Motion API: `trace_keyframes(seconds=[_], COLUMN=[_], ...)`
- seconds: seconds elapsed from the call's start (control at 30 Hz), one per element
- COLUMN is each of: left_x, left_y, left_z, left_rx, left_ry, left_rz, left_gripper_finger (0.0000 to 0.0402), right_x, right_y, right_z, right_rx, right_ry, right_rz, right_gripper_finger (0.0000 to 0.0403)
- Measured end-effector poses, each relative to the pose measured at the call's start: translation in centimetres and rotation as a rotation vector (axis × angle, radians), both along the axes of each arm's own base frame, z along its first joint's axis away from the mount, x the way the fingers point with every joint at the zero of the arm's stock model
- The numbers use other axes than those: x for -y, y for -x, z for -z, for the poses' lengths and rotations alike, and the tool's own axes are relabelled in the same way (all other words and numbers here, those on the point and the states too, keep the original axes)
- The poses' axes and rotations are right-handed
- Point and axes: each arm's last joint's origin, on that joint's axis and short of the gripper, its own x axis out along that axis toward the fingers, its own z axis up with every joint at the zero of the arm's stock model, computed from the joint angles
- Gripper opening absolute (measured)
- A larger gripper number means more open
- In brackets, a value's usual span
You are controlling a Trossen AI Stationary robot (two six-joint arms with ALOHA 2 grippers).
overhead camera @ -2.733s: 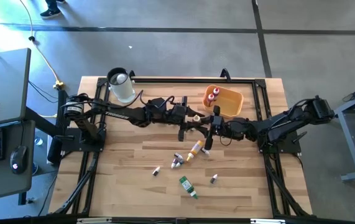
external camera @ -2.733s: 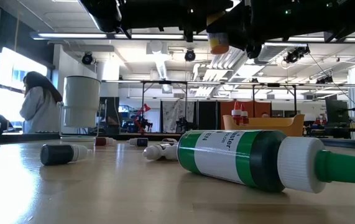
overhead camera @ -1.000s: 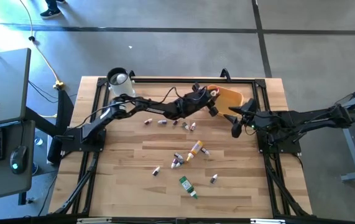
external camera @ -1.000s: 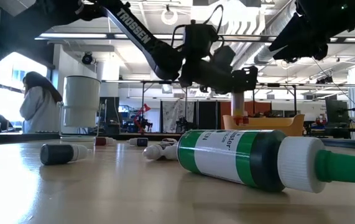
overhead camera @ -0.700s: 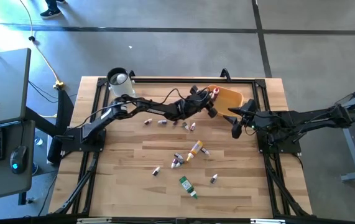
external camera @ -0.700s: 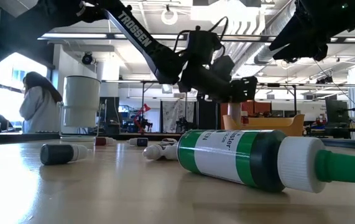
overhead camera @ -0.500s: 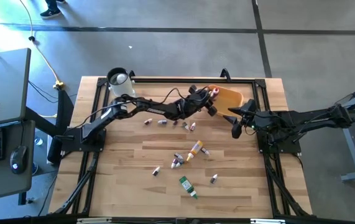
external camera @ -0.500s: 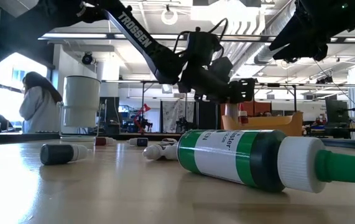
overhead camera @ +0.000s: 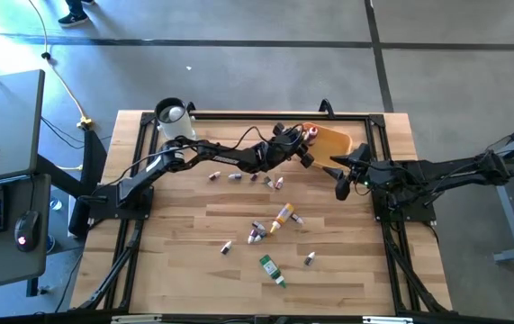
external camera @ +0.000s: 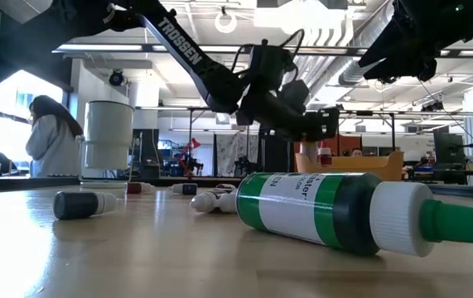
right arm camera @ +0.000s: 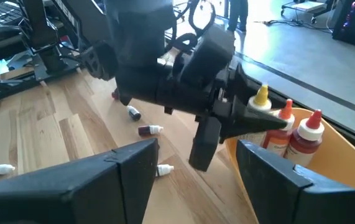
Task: Pick & Place food coloring
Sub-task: Put the bottom large yellow food coloring bottle into the yellow bin
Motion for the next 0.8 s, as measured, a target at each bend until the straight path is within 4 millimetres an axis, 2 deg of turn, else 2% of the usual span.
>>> trace_keyframes(seconds=[0.17,0.33,0.57,0.8], left_x=[0.0,0.0,0.0,0.0], left_y=[0.0,0.0,0.1,0.1], left_z=[0.4,0.5,0.6,0.5], left_rx=[0.002,0.01,0.004,-0.001], left_ry=[0.035,0.055,0.067,0.058], left_rz=[-0.007,-0.011,-0.015,-0.014], left_gripper_finger=[0.0134,0.0155,0.0171,0.0172], right_x=[0.0,0.7,2.5,4.0], right_y=[-0.3,-1.2,-3.2,-3.6], right_z=[0.4,2.4,3.4,4.3], right_rx=[-0.01,-0.172,-0.226,-0.279], right_ry=[-0.031,-0.001,-0.003,-0.076], right_rz=[0.05,0.168,0.194,0.188], right_gripper_finger=[0.0211,0.0212,0.0212,0.0212])
